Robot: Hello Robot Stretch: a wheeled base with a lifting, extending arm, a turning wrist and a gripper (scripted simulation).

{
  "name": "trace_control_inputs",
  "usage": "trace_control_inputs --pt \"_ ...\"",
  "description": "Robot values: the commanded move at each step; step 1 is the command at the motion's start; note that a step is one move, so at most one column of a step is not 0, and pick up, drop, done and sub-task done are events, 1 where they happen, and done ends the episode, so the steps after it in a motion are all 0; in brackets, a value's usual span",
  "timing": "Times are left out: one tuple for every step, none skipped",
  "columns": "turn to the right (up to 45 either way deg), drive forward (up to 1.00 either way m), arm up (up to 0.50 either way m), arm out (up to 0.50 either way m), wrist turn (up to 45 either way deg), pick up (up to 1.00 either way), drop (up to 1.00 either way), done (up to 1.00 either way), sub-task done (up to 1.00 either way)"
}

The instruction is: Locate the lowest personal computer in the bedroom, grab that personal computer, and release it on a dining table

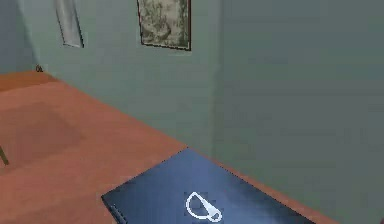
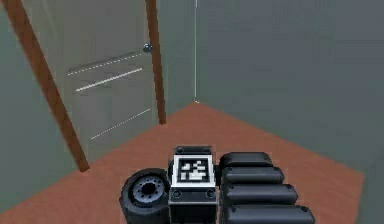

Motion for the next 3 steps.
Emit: trace_control_inputs --pt "-30.0 0.0 0.0 0.0 0.0 0.0 0.0 0.0 0.0" --pt "0.0 1.0 0.0 0.0 0.0 0.0 0.0 0.0 0.0" --pt "-3.0 0.0 0.0 0.0 0.0 0.0 0.0 0.0 0.0"
